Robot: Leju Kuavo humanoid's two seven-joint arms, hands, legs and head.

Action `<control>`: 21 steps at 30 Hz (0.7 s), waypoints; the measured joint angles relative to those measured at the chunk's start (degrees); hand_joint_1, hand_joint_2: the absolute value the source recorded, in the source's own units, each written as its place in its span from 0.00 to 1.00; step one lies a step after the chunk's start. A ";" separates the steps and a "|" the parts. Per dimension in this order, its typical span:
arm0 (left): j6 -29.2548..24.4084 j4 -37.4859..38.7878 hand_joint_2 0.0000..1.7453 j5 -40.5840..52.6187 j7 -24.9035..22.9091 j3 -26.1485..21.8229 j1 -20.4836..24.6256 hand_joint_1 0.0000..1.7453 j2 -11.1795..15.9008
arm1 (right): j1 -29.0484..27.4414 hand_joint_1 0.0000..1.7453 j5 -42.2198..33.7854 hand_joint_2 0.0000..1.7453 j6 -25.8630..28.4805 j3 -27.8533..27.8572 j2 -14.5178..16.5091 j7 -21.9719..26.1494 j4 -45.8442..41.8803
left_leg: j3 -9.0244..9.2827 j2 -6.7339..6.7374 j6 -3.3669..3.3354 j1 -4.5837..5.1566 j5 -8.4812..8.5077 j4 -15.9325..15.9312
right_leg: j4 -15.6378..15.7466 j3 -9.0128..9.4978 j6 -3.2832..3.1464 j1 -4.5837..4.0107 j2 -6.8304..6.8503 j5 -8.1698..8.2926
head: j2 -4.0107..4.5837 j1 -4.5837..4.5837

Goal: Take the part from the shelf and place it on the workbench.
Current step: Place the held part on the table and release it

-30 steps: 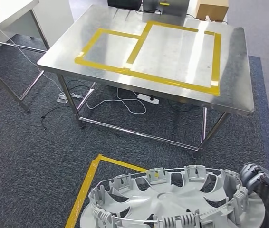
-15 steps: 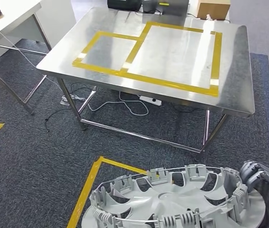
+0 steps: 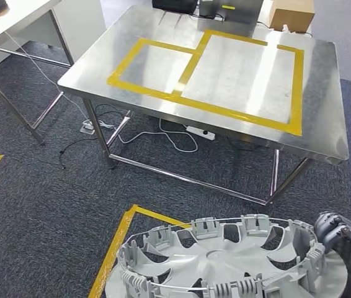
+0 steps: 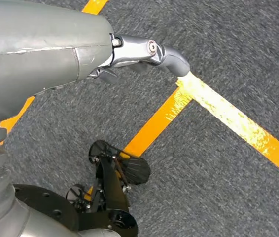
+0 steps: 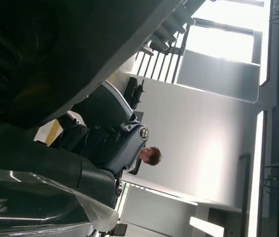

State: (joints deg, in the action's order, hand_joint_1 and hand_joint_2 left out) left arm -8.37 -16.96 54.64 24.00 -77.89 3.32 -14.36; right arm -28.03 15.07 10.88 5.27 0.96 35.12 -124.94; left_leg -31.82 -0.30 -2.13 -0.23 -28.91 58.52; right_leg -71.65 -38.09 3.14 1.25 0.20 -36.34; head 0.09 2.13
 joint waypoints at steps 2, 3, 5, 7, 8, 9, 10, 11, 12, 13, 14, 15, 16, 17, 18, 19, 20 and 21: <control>0.02 0.00 1.00 0.01 -0.01 0.00 -0.04 0.00 -0.02 | -0.05 1.00 0.00 1.00 -0.03 0.00 0.01 -0.01 0.12 | 0.64 -0.07 -0.21 0.26 -0.54 0.01 | -2.83 -2.65 -0.13 -0.07 -0.02 0.97 | 0.00 0.01; 0.03 0.00 1.00 0.00 -0.01 -0.01 -0.05 0.00 -0.03 | -0.06 1.00 0.01 1.00 -0.05 0.00 0.01 -0.01 0.17 | 1.14 -0.15 -0.22 0.37 -0.89 0.01 | -0.85 -2.25 -0.32 -0.10 -0.02 3.18 | 0.00 0.01; 0.13 0.00 1.00 0.01 -0.01 -0.01 -0.04 0.00 -0.08 | -0.04 1.00 0.01 1.00 -0.08 0.01 0.01 -0.02 0.22 | 2.20 -0.31 -0.04 0.57 -1.75 0.00 | 6.52 0.66 -0.90 -0.31 -0.07 7.82 | 0.00 0.00; 0.26 0.00 1.00 0.03 -0.02 0.00 0.03 0.00 -0.16 | -0.03 1.00 0.00 1.00 -0.16 0.01 0.02 -0.01 0.22 | 2.61 -0.41 0.44 0.70 -2.48 0.08 | 11.47 3.24 -1.46 -0.61 -0.11 8.89 | 0.00 -0.13; 0.29 0.00 1.00 0.04 -0.02 0.01 0.06 0.00 -0.21 | -0.05 1.00 -0.01 1.00 -0.20 0.02 0.02 0.01 0.22 | 2.60 -0.41 0.75 0.70 -2.67 0.02 | 11.92 3.75 -1.70 -0.78 -0.14 8.31 | 0.00 -0.25; 0.30 0.00 1.00 0.04 -0.04 0.01 0.11 0.00 -0.26 | -0.11 1.00 0.00 1.00 -0.23 0.04 0.03 0.02 0.20 | 2.76 -0.40 1.05 0.65 -2.84 -0.05 | 12.38 4.09 -1.95 -0.79 -0.19 8.07 | 0.00 -0.32; 0.30 -0.01 1.00 0.04 -0.08 0.01 0.14 0.00 -0.29 | -0.16 1.00 0.02 1.00 -0.23 0.06 0.05 0.02 0.21 | 2.96 -0.36 1.35 0.58 -3.03 -0.07 | 12.56 4.34 -2.17 -0.71 -0.21 8.02 | -0.01 -0.36; 0.28 -0.01 1.00 0.04 -0.11 0.01 0.18 0.00 -0.31 | -0.17 1.00 0.05 1.00 -0.25 0.10 0.09 0.04 0.20 | 2.91 -0.30 1.68 0.55 -3.48 0.55 | 12.86 4.76 -2.47 -0.58 -0.15 7.90 | -0.01 -0.48; 0.26 -0.02 1.00 0.05 -0.15 0.01 0.22 0.00 -0.30 | -0.16 1.00 0.08 1.00 -0.26 0.15 0.13 0.04 0.20 | 2.28 -0.26 2.01 0.50 -4.36 2.28 | 13.17 5.25 -2.76 -0.40 -0.05 7.76 | -0.01 -0.53; 0.25 -0.02 1.00 0.06 -0.17 0.01 0.22 0.00 -0.28 | -0.16 1.00 0.11 1.00 -0.28 0.19 0.17 0.04 0.20 | 0.82 -0.21 2.32 0.35 -5.61 5.23 | 13.36 5.75 -3.00 -0.28 0.09 7.55 | -0.01 -0.64; 0.23 -0.02 1.00 0.06 -0.17 0.01 0.19 0.00 -0.28 | -0.13 1.00 0.14 1.00 -0.32 0.23 0.20 0.05 0.20 | -1.30 -0.18 2.60 0.21 -7.03 9.08 | 13.41 6.16 -3.19 -0.26 0.18 7.22 | 0.00 -0.72; 0.21 -0.02 1.00 0.07 -0.17 0.01 0.11 0.00 -0.27 | -0.12 1.00 0.15 1.00 -0.35 0.26 0.22 0.05 0.20 | -3.64 -0.18 2.84 0.03 -8.15 12.89 | 13.41 6.53 -3.26 -0.25 0.22 6.88 | 0.00 -0.72; 0.19 -0.02 1.00 0.07 -0.19 0.00 0.00 0.00 -0.27 | -0.15 1.00 0.19 1.00 -0.38 0.27 0.26 0.04 0.20 | -5.53 -0.17 3.02 -0.13 -8.34 15.51 | 13.41 6.95 -3.24 -0.23 0.21 6.51 | 0.00 -0.73; 0.16 -0.02 1.00 0.06 -0.22 -0.01 -0.10 0.00 -0.26 | -0.16 1.00 0.25 1.00 -0.40 0.28 0.29 0.03 0.20 | -6.57 -0.17 3.15 -0.26 -7.34 16.16 | 13.41 7.45 -3.19 -0.19 0.15 6.11 | 0.00 -0.72; 0.14 -0.02 1.00 0.06 -0.26 -0.01 -0.18 0.00 -0.25 | -0.19 1.00 0.31 1.00 -0.41 0.28 0.31 0.00 0.21 | -6.63 -0.15 3.23 -0.36 -5.27 14.76 | 13.41 8.05 -3.09 -0.13 0.09 5.69 | 0.00 -0.74; 0.12 -0.02 1.00 0.06 -0.29 -0.01 -0.21 0.00 -0.23 | -0.22 1.00 0.37 1.00 -0.42 0.28 0.33 -0.04 0.21 | -5.78 -0.12 3.27 -0.45 -2.39 11.47 | 13.41 8.75 -2.88 -0.03 0.05 5.19 | 0.00 -0.74; 0.12 -0.02 1.00 0.06 -0.34 -0.01 -0.22 0.00 -0.22 | -0.22 1.00 0.41 1.00 -0.42 0.29 0.36 -0.07 0.21 | -4.66 -0.04 3.25 -0.42 -0.25 8.13 | 13.43 9.25 -2.57 0.00 0.01 4.69 | 0.00 -0.74; 0.12 -0.02 1.00 0.07 -0.38 -0.01 -0.19 0.00 -0.23 | -0.20 1.00 0.44 1.00 -0.42 0.29 0.38 -0.09 0.21 | -3.43 0.03 3.11 -0.34 1.00 5.05 | 13.39 9.56 -2.18 -0.01 -0.01 4.21 | 0.01 -0.86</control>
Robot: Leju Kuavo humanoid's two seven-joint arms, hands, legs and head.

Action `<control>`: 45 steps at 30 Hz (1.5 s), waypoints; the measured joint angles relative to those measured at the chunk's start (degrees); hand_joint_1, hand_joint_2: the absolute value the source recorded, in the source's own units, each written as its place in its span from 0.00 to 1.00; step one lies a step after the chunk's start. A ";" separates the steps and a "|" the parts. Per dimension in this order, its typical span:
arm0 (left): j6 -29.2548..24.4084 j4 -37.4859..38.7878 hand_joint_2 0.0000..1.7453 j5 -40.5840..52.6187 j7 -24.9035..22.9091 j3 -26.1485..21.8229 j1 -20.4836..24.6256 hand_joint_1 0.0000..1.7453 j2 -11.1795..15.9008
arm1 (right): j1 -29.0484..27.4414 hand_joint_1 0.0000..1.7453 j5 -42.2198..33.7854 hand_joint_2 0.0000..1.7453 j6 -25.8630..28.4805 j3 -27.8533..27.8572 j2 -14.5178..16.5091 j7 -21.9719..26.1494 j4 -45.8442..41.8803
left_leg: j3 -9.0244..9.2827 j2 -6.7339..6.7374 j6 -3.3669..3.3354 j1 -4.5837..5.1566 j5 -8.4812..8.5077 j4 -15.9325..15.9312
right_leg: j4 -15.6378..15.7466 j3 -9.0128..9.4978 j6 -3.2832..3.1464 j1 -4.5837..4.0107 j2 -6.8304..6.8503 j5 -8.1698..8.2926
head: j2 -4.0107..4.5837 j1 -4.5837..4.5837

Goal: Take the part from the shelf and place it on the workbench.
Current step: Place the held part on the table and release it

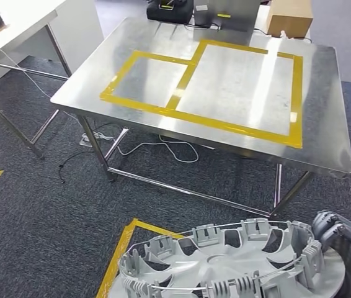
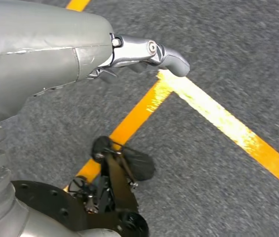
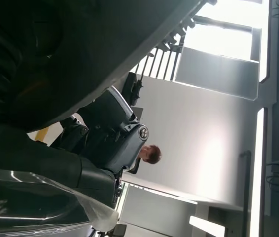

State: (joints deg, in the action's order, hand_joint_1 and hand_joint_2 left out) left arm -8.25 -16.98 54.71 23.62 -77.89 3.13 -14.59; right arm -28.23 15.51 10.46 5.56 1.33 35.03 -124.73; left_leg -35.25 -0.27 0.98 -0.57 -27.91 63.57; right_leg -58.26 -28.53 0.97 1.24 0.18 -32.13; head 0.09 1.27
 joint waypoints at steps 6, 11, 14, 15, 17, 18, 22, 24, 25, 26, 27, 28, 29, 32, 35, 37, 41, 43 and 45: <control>-0.03 -0.01 1.00 0.04 -0.11 0.00 -0.05 0.00 -0.02 | 0.09 1.00 0.34 1.00 -0.02 0.03 0.04 -0.02 -0.02 | 2.01 0.04 -2.10 0.13 -0.67 -3.79 | -1.13 -0.32 1.60 -0.03 0.13 -1.90 | 0.01 0.37; 0.17 -0.01 1.00 0.09 -0.10 0.02 0.11 0.00 -0.02 | -0.03 1.00 0.57 1.00 -0.02 0.04 0.04 -0.07 0.01 | 3.14 0.02 -3.19 0.41 -1.81 -4.01 | -15.95 -10.41 1.68 -0.09 -0.03 -5.41 | 0.01 0.68; 0.22 0.00 1.00 0.19 -0.10 0.01 0.05 0.00 -0.02 | -0.04 1.00 0.57 1.00 -0.02 0.05 0.04 -0.08 0.02 | 4.85 -0.22 -3.03 0.52 -3.06 -4.06 | -8.61 -9.00 1.19 -0.14 -0.07 1.80 | 0.02 0.66; 0.22 0.00 1.00 0.27 -0.10 0.01 0.11 0.00 -0.03 | -0.04 1.00 0.57 1.00 -0.02 0.05 0.04 -0.09 0.04 | 5.28 -0.29 -2.80 0.59 -3.52 -4.02 | -5.42 -7.57 1.04 -0.27 -0.10 3.39 | 0.02 0.64; 0.23 0.01 1.00 0.39 -0.10 0.02 0.21 0.00 -0.03 | -0.02 1.00 0.56 1.00 0.00 0.05 0.04 -0.09 0.03 | 5.54 -0.33 -2.23 0.63 -4.08 -4.08 | -2.43 -5.81 0.77 -0.56 -0.17 3.49 | 0.01 0.50; 0.23 0.01 1.00 0.41 -0.10 0.02 0.27 0.00 -0.05 | -0.05 1.00 0.56 1.00 0.01 0.07 0.04 -0.09 0.02 | 5.62 -0.30 -1.93 0.63 -4.22 -4.14 | -2.00 -5.44 0.62 -0.73 -0.21 3.17 | 0.00 0.45; 0.22 -0.01 1.00 0.42 -0.10 0.02 0.40 0.00 -0.04 | -0.11 1.00 0.63 1.00 0.13 0.14 0.07 -0.09 -0.02 | 4.77 -0.13 -0.74 0.46 -6.23 -1.03 | -0.79 -4.10 -0.46 -0.26 -0.11 2.74 | -0.01 0.14; 0.20 -0.01 1.00 0.42 -0.10 0.02 0.34 0.00 -0.02 | -0.07 1.00 0.66 1.00 0.25 0.13 0.09 -0.08 -0.01 | 0.92 -0.11 -0.29 0.24 -8.82 6.07 | -0.60 -3.39 -0.85 -0.20 0.08 2.28 | -0.01 -0.08; 0.18 -0.01 1.00 0.42 -0.10 0.02 0.26 0.00 -0.01 | -0.06 1.00 0.62 1.00 0.28 0.13 0.09 -0.09 -0.01 | -1.25 -0.11 -0.11 0.13 -9.57 9.42 | -0.61 -3.08 -0.92 -0.19 0.09 2.00 | -0.01 -0.05; 0.17 -0.01 1.00 0.42 -0.10 0.02 0.17 0.00 0.01 | -0.07 1.00 0.54 1.00 0.31 0.11 0.09 -0.10 -0.01 | -2.80 -0.11 0.00 0.04 -9.31 11.27 | -0.61 -2.71 -0.92 -0.18 0.05 1.68 | -0.01 -0.07; 0.16 -0.01 1.00 0.42 -0.10 0.02 0.10 0.00 0.03 | -0.08 1.00 0.38 1.00 0.32 0.11 0.10 -0.11 -0.01 | -3.41 -0.11 0.05 -0.01 -7.87 11.03 | -0.61 -2.25 -0.86 -0.15 -0.01 1.32 | -0.01 -0.06; 0.15 -0.01 1.00 0.42 -0.10 0.02 0.07 0.00 0.05 | -0.09 1.00 0.13 1.00 0.30 0.10 0.10 -0.13 -0.01 | -3.07 -0.10 0.03 -0.05 -5.47 8.80 | -0.61 -1.71 -0.73 -0.11 -0.07 0.93 | -0.01 -0.06; 0.15 -0.01 1.00 0.42 -0.10 0.02 0.06 0.00 0.11 | -0.07 1.00 -0.17 1.00 0.24 0.09 0.11 -0.15 -0.01 | -2.09 -0.07 -0.04 -0.07 -2.80 5.35 | -0.61 -1.13 -0.52 -0.05 -0.10 0.49 | -0.01 -0.07; 0.20 0.01 1.00 0.35 -0.13 0.02 0.17 0.00 0.25 | 0.18 1.00 -0.83 1.00 -0.01 0.04 0.15 -0.25 -0.01 | 0.85 0.05 -0.70 0.29 -0.15 -1.85 | -0.48 -0.50 0.46 -0.25 -0.08 -0.61 | -0.01 -0.22; 0.21 0.01 1.00 0.22 -0.17 0.01 0.12 0.00 0.34 | 0.36 1.00 -0.89 1.00 -0.12 -0.01 0.15 -0.37 -0.01 | 1.52 0.00 -1.80 0.36 -0.88 -2.94 | 0.01 -0.24 1.28 -0.21 0.07 -0.87 | -0.01 -0.24; 0.25 0.01 1.00 0.13 -0.17 0.00 0.04 0.00 0.33 | 0.45 1.00 -0.92 1.00 -0.13 0.00 0.15 -0.38 -0.01 | 1.99 0.04 -2.51 0.17 -0.92 -3.54 | -2.18 -1.21 1.67 -0.17 0.03 -2.25 | -0.01 -0.04; 0.36 -0.01 1.00 0.32 -0.20 -0.01 0.13 0.00 0.30 | 0.47 1.00 -1.62 1.00 -0.16 0.01 0.19 -0.47 -0.01 | 2.74 0.07 -3.39 0.40 -1.64 -3.79 | -15.62 -9.87 1.86 -0.18 -0.06 -6.40 | -0.01 0.26; 0.36 -0.01 1.00 0.30 -0.25 -0.01 0.08 0.00 0.29 | 0.45 1.00 -1.98 1.00 -0.21 0.02 0.21 -0.51 -0.01 | 3.55 -0.03 -3.43 0.60 -2.23 -3.79 | -14.40 -10.74 1.58 -0.21 -0.06 -3.11 | -0.01 0.27; 0.35 0.00 1.00 0.21 -0.28 -0.01 0.03 0.00 0.23 | 0.49 1.00 -2.31 1.00 -0.32 0.03 0.22 -0.54 0.00 | 4.54 -0.14 -3.31 0.77 -2.94 -3.85 | -7.21 -8.14 0.97 -0.41 -0.04 1.72 | -0.01 0.23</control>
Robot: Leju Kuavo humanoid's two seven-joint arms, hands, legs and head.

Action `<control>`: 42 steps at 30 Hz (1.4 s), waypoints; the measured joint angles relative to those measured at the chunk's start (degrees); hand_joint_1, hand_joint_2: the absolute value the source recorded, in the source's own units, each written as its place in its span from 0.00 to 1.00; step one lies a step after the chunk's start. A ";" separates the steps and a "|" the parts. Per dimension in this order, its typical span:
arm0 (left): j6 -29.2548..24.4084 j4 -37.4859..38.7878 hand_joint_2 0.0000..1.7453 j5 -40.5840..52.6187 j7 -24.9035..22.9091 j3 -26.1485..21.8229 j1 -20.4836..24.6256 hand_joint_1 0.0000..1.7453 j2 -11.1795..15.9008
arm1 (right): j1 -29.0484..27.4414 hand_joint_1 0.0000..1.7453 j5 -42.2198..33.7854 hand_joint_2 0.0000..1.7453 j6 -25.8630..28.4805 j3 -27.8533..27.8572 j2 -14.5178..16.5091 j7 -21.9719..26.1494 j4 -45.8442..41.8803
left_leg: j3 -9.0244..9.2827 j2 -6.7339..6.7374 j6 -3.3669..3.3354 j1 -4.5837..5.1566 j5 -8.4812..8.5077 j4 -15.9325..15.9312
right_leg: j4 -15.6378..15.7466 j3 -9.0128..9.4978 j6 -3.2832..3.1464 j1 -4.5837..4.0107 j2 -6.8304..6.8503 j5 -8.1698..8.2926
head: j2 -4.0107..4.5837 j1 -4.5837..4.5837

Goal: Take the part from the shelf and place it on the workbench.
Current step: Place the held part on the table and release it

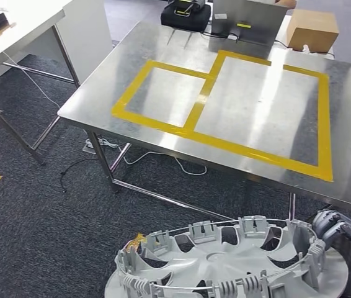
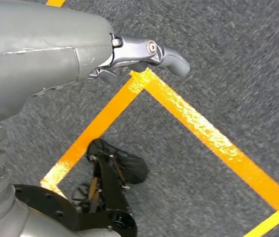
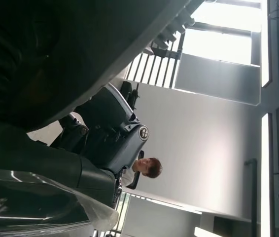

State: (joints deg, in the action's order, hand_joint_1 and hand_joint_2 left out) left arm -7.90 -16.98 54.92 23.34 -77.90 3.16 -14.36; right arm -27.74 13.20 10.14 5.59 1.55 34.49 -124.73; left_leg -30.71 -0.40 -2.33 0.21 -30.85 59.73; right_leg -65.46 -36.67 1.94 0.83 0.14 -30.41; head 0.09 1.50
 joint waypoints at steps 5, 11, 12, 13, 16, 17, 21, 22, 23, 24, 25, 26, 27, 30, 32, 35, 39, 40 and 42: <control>-0.02 0.01 1.00 -0.15 -0.03 0.00 0.22 0.00 -0.31 | 0.06 1.00 -0.30 1.00 -0.13 0.06 0.21 0.03 -0.13 | 0.71 0.08 1.42 -0.10 -0.90 -0.37 | 6.19 3.39 -0.93 -0.49 -0.16 1.23 | 0.00 -0.22; -0.14 -0.01 1.00 -0.13 -0.10 -0.01 0.14 0.00 -0.31 | 0.08 1.00 -0.30 1.00 -0.14 0.14 0.53 0.05 -0.15 | -6.61 0.18 3.05 -0.61 -6.51 14.05 | 7.22 5.54 -2.01 0.02 0.14 0.31 | 0.00 -0.65; -0.14 -0.01 1.00 -0.14 -0.13 -0.01 0.05 0.00 -0.31 | 0.08 1.00 -0.32 1.00 -0.18 0.14 0.57 0.04 -0.15 | -7.70 0.19 3.19 -0.73 -5.89 15.10 | 7.22 5.91 -1.99 0.04 0.09 0.01 | 0.00 -0.62; -0.11 -0.01 1.00 -0.14 -0.15 -0.02 0.00 0.00 -0.30 | 0.06 1.00 -0.34 1.00 -0.22 0.15 0.62 0.03 -0.14 | -7.70 0.19 3.26 -0.83 -4.08 13.87 | 7.22 6.37 -1.89 0.08 0.01 -0.32 | 0.00 -0.64; -0.01 -0.01 1.00 -0.15 -0.24 -0.04 -0.01 0.00 -0.27 | 0.04 1.00 -0.49 1.00 -0.43 0.19 0.70 -0.03 -0.14 | -4.22 0.20 3.09 -0.87 2.02 4.07 | 7.19 7.57 -1.06 0.16 -0.13 -1.56 | 0.00 -0.70; 0.00 -0.01 1.00 -0.15 -0.31 -0.03 0.04 0.00 -0.27 | 0.05 1.00 -0.55 1.00 -0.49 0.21 0.71 -0.05 -0.15 | -3.31 0.20 2.82 -0.76 2.49 1.97 | 7.24 7.70 -0.70 0.12 -0.12 -1.89 | 0.00 -0.68; 0.01 -0.01 1.00 -0.15 -0.45 -0.04 -0.02 0.00 -0.32 | 0.10 1.00 -0.71 1.00 -0.59 0.25 0.72 -0.07 -0.16 | -2.46 0.17 1.36 -0.61 1.83 0.25 | 7.69 8.01 0.43 0.10 -0.01 -2.49 | 0.00 -0.30; 0.01 -0.01 1.00 -0.15 -0.45 -0.04 -0.04 0.00 -0.32 | 0.12 1.00 -0.74 1.00 -0.59 0.26 0.72 -0.08 -0.16 | -2.23 0.18 1.00 -0.71 1.83 -0.01 | 6.69 7.60 0.66 0.13 -0.01 -3.16 | 0.00 -0.18; 0.01 -0.01 1.00 -0.15 -0.45 -0.04 -0.01 0.00 -0.32 | 0.13 1.00 -0.80 1.00 -0.61 0.27 0.72 -0.08 -0.16 | -1.99 0.19 0.69 -0.80 1.79 -0.23 | 4.44 6.48 0.84 0.15 -0.03 -4.36 | 0.00 -0.06; 0.01 -0.01 1.00 -0.18 -0.45 -0.04 0.04 0.00 -0.33 | 0.13 1.00 -0.92 1.00 -0.69 0.27 0.73 -0.10 -0.16 | -1.81 0.21 0.42 -0.78 1.66 -0.28 | 0.93 4.55 0.93 0.16 -0.04 -5.94 | 0.00 0.05; 0.01 -0.01 1.00 -0.22 -0.45 -0.04 0.08 0.00 -0.33 | 0.13 1.00 -1.08 1.00 -0.83 0.27 0.73 -0.13 -0.14 | -1.71 0.22 0.21 -0.72 1.51 -0.29 | -3.24 2.01 0.98 0.15 -0.05 -7.55 | 0.00 0.09; 0.01 -0.01 1.00 -0.27 -0.45 -0.04 0.09 0.00 -0.33 | 0.13 1.00 -1.29 1.00 -1.00 0.28 0.74 -0.16 -0.13 | -1.57 0.22 0.06 -0.64 1.32 -0.28 | -6.85 -0.41 0.98 0.15 -0.06 -8.48 | 0.00 0.10; 0.02 -0.01 1.00 -0.32 -0.46 -0.04 0.08 0.00 -0.33 | 0.12 1.00 -1.53 1.00 -1.21 0.28 0.74 -0.21 -0.10 | -1.33 0.22 -0.03 -0.56 1.09 -0.28 | -8.84 -2.11 0.92 0.14 -0.06 -8.28 | 0.00 0.10; 0.04 -0.01 1.00 -0.38 -0.46 -0.06 0.04 0.00 -0.36 | 0.13 1.00 -2.29 1.00 -1.94 0.36 0.76 -0.36 -0.02 | -0.02 0.32 -0.05 -0.41 0.09 -0.29 | -2.34 -0.99 0.21 -0.09 0.63 -1.51 | 0.00 0.13; 0.05 -0.01 1.00 -0.38 -0.45 -0.07 0.01 0.00 -0.42 | 0.37 1.00 -2.74 1.00 -2.42 0.45 0.85 -0.43 0.01 | 0.70 0.60 0.33 -0.11 -0.69 -0.23 | 3.83 1.38 -0.45 -0.76 2.66 1.60 | 0.00 0.09; 0.05 -0.01 1.00 -0.37 -0.45 -0.08 -0.10 0.00 -0.46 | 0.63 1.00 -3.25 1.00 -2.86 0.63 1.11 -0.43 0.01 | 1.15 1.95 1.13 0.08 -1.28 -0.43 | 5.86 2.42 -0.86 -1.18 2.67 1.64 | 0.00 -0.07; 0.13 -0.01 1.00 -0.28 -0.40 -0.07 0.17 0.00 -0.44 | 0.60 1.00 -3.37 1.00 -3.15 0.99 1.50 -0.42 -0.01 | -0.36 1.89 2.37 -0.12 -4.37 4.17 | 6.80 3.26 -1.53 -0.40 0.73 1.85 | 0.00 -0.45; 0.19 -0.01 1.00 -0.27 -0.39 -0.07 0.20 0.00 -0.43 | 0.62 1.00 -3.39 1.00 -3.25 1.10 1.56 -0.42 -0.01 | -2.26 1.44 2.65 -0.23 -6.02 7.97 | 6.86 3.42 -1.70 -0.34 0.25 1.76 | 0.00 -0.57; 0.32 -0.01 1.00 -0.27 -0.39 -0.07 0.07 0.00 -0.38 | 0.62 1.00 -3.42 1.00 -3.43 1.27 1.63 -0.42 0.00 | -5.96 1.17 2.94 -0.47 -7.92 14.46 | 6.85 3.66 -1.88 -0.29 -0.85 1.56 | 0.00 -0.58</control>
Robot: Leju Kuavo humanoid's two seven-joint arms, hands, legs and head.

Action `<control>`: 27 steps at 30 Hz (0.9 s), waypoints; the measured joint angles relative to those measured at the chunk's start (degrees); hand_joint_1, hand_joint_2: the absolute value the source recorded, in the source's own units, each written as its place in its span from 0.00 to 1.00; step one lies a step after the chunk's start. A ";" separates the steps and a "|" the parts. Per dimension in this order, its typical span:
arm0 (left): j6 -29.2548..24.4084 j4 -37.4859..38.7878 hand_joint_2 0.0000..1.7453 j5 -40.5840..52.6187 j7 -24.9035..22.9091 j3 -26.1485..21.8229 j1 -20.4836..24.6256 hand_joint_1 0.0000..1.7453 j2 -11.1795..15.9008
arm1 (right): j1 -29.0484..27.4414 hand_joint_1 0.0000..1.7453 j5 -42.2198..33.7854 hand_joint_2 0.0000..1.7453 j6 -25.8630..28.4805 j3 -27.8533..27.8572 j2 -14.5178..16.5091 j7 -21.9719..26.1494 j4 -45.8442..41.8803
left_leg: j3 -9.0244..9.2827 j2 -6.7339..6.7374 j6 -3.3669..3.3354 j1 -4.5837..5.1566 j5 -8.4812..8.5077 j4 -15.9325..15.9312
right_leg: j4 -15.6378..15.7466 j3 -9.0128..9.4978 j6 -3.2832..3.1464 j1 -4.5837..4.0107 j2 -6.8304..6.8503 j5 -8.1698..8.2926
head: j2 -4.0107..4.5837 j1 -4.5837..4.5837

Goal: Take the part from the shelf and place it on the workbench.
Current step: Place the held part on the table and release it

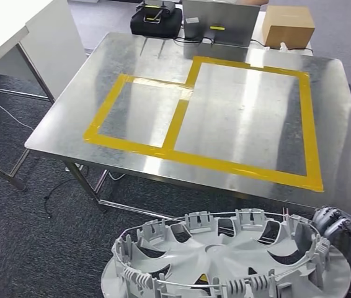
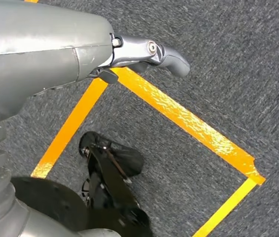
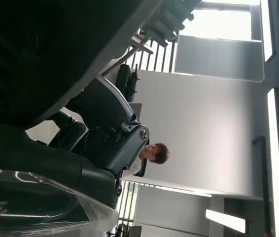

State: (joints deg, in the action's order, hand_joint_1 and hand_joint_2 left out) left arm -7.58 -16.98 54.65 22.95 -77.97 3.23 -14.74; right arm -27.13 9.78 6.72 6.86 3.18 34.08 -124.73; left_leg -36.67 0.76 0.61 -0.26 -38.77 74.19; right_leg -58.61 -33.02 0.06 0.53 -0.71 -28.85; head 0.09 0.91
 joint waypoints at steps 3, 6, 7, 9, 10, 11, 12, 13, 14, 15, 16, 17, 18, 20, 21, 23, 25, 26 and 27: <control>0.23 0.00 1.00 -0.04 0.06 -0.02 -0.13 0.00 0.09 | -0.03 1.00 -0.01 1.00 -0.18 0.15 0.09 0.00 0.03 | 0.47 -0.60 0.14 -0.31 5.21 -3.93 | -0.02 0.69 0.26 0.13 -2.09 -0.34 | 0.00 0.00; 0.46 0.00 1.00 -0.08 0.28 -0.01 0.07 0.00 0.10 | 0.05 1.00 0.14 1.00 -0.23 0.24 0.18 0.04 0.03 | 4.21 -3.81 -0.12 -0.60 9.08 -13.15 | -0.16 0.97 1.12 0.27 -3.61 -0.67 | 0.00 0.04; 0.49 0.00 1.00 -0.09 0.38 -0.01 0.12 0.00 0.08 | 0.04 1.00 0.48 1.00 -0.19 0.25 0.21 0.13 0.02 | 4.55 -4.52 -0.39 -0.53 8.84 -13.94 | -0.11 0.83 1.50 0.36 -3.98 -0.63 | 0.00 0.04; 0.49 0.00 1.00 -0.10 0.57 -0.01 0.16 0.00 0.08 | -0.10 1.00 1.71 1.00 -0.01 0.27 0.28 0.42 0.01 | 4.60 -4.35 -1.24 -0.42 8.96 -14.45 | 0.14 0.50 2.29 0.59 -4.51 -0.48 | 0.00 0.07; 0.48 0.00 1.00 -0.07 0.66 -0.02 0.15 0.00 0.09 | -0.18 1.00 2.38 1.00 0.14 0.27 0.31 0.56 0.00 | 4.64 -4.08 -1.67 -0.46 9.11 -14.66 | -0.19 0.20 2.57 0.60 -4.00 -0.76 | 0.00 0.16; 0.48 0.00 1.00 -0.04 0.73 -0.02 0.14 0.00 0.10 | -0.18 1.00 2.89 1.00 0.28 0.26 0.32 0.66 0.00 | 4.66 -3.78 -2.09 -0.54 9.27 -14.85 | -1.39 -0.47 2.77 0.55 -3.10 -1.53 | 0.00 0.33; 0.48 0.00 1.00 -0.01 0.78 -0.02 0.10 0.00 0.10 | -0.16 1.00 3.20 1.00 0.40 0.24 0.32 0.71 0.01 | 4.68 -3.44 -2.40 -0.57 9.34 -14.97 | -3.87 -1.72 2.88 0.49 -1.93 -2.95 | 0.00 0.47; 0.48 0.00 1.00 0.02 0.82 -0.02 0.03 0.00 0.11 | -0.11 1.00 3.36 1.00 0.49 0.22 0.32 0.74 0.01 | 4.67 -3.14 -2.57 -0.47 9.32 -14.97 | -7.27 -3.32 2.96 0.40 -0.75 -4.68 | 0.00 0.63; 0.48 0.00 1.00 0.02 0.83 -0.02 -0.07 0.00 0.13 | -0.07 1.00 3.41 1.00 0.52 0.20 0.32 0.75 0.02 | 4.65 -2.77 -2.71 -0.36 9.28 -14.96 | -11.26 -5.26 3.03 0.38 -0.16 -6.41 | 0.00 0.69; 0.48 0.00 1.00 0.03 0.83 -0.02 -0.16 0.00 0.14 | -0.08 1.00 3.43 1.00 0.54 0.19 0.32 0.78 0.02 | 4.66 -2.40 -2.78 -0.23 9.23 -14.95 | -14.52 -6.87 3.07 0.38 0.12 -7.51 | 0.00 0.68; 0.48 0.00 1.00 0.03 0.83 -0.02 -0.21 0.00 0.15 | -0.11 1.00 3.43 1.00 0.54 0.17 0.32 0.79 0.03 | 4.69 -2.12 -2.83 -0.14 9.19 -14.94 | -15.99 -7.63 3.04 0.37 0.20 -7.54 | 0.00 0.68; 0.48 0.00 1.00 0.03 0.83 -0.02 -0.21 0.00 0.15 | -0.13 1.00 3.44 1.00 0.54 0.17 0.32 0.80 0.03 | 4.76 -1.93 -2.86 -0.05 9.14 -14.94 | -15.34 -7.33 2.91 0.35 0.23 -6.51 | 0.00 0.68; 0.48 0.00 1.00 0.03 0.83 -0.02 -0.17 0.00 0.14 | -0.14 1.00 3.45 1.00 0.54 0.16 0.32 0.81 0.03 | 4.87 -1.83 -2.86 0.01 9.07 -14.93 | -12.32 -5.83 2.66 0.30 0.23 -4.57 | 0.00 0.67; 0.49 0.00 1.00 0.04 0.84 -0.02 -0.07 0.00 0.10 | -0.10 1.00 3.47 1.00 0.54 0.16 0.32 0.81 0.02 | 5.03 -1.80 -2.69 0.18 8.90 -14.88 | -4.15 -1.70 1.96 0.05 0.30 -1.32 | 0.00 0.67; 0.50 0.00 1.00 0.05 0.86 -0.02 -0.05 0.00 0.08 | -0.07 1.00 3.48 1.00 0.55 0.16 0.32 0.83 0.01 | 5.02 -1.80 -2.49 0.25 8.84 -14.85 | -1.36 -0.18 1.69 -0.10 0.32 -0.63 | 0.00 0.65; 0.54 0.00 1.00 0.07 0.91 -0.02 -0.06 0.00 0.05 | -0.11 1.00 3.50 1.00 0.64 0.16 0.32 0.87 -0.01 | 4.91 -1.79 -1.97 0.29 8.84 -14.89 | 0.25 0.83 1.46 -0.34 0.25 -0.70 | 0.00 0.63; 0.54 -0.01 1.00 0.10 0.95 -0.02 -0.07 0.00 0.07 | -0.18 1.00 3.55 1.00 0.82 0.16 0.32 0.90 -0.02 | 4.97 -1.74 -1.35 0.20 8.65 -14.79 | 0.65 1.09 1.12 -0.23 0.24 -0.44 | 0.00 0.62; 0.54 -0.02 1.00 0.11 0.99 -0.02 -0.04 0.00 0.09 | -0.17 1.00 3.57 1.00 0.94 0.16 0.32 0.90 -0.03 | 4.69 -1.69 -1.02 0.20 7.97 -13.91 | 0.95 1.30 0.88 -0.10 0.33 -0.32 | 0.00 0.55; 0.53 -0.02 1.00 0.13 1.03 -0.02 -0.01 0.00 0.11 | -0.16 1.00 3.59 1.00 1.04 0.15 0.32 0.90 -0.02 | 3.91 -1.63 -0.70 0.17 6.75 -11.97 | 1.23 1.52 0.64 0.07 0.46 -0.23 | 0.00 0.49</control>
State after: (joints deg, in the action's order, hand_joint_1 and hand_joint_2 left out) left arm -7.05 -17.00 54.78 23.98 -77.99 3.22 -14.62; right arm -27.29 13.37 7.75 7.01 3.50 34.97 -124.75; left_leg -32.76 -0.87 -0.08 -0.08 -32.02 62.22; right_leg -57.39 -31.50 0.70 0.60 -0.25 -29.08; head 0.09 1.40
